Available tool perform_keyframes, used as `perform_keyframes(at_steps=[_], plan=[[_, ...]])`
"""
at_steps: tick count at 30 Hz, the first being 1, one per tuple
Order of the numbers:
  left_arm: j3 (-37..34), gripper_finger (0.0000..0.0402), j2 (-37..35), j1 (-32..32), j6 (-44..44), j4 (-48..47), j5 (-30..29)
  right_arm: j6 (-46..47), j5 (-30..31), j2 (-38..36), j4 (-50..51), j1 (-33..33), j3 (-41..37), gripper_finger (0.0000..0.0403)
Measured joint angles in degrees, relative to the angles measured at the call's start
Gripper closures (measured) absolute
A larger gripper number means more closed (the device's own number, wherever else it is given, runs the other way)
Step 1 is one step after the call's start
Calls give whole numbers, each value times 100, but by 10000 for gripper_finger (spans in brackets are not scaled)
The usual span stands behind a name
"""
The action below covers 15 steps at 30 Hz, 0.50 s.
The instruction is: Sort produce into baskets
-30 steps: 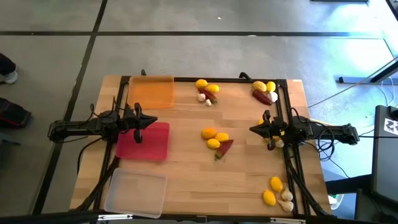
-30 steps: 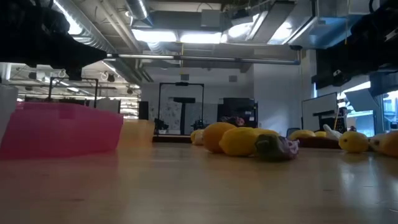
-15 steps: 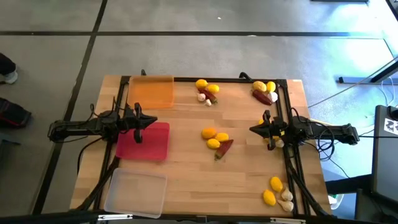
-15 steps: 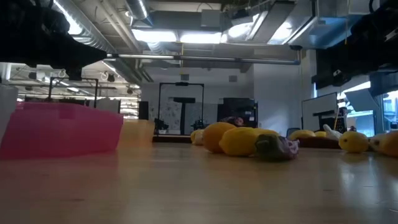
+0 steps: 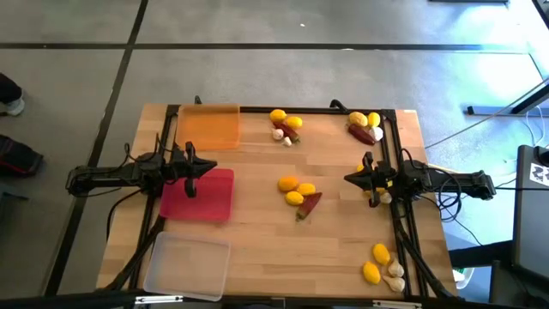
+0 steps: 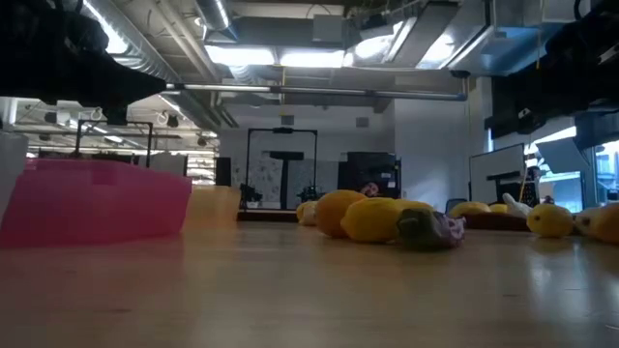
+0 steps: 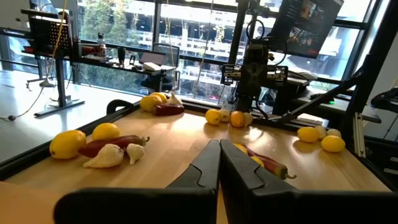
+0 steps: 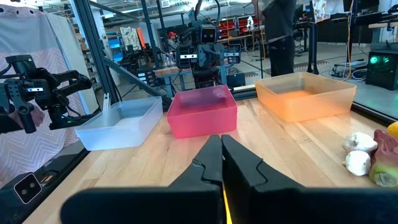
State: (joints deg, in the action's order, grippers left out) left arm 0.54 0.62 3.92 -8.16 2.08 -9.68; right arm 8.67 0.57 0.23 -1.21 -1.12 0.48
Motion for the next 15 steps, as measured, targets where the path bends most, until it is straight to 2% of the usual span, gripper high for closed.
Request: perform_keyframes(at_steps=[11, 15], plan=[[-4, 398, 0, 0, -1, 462, -4, 0, 1, 2, -17, 0, -1, 398], [-4, 398, 0, -17, -480, 870, 29, -1, 37, 2, -94, 2, -1, 398]])
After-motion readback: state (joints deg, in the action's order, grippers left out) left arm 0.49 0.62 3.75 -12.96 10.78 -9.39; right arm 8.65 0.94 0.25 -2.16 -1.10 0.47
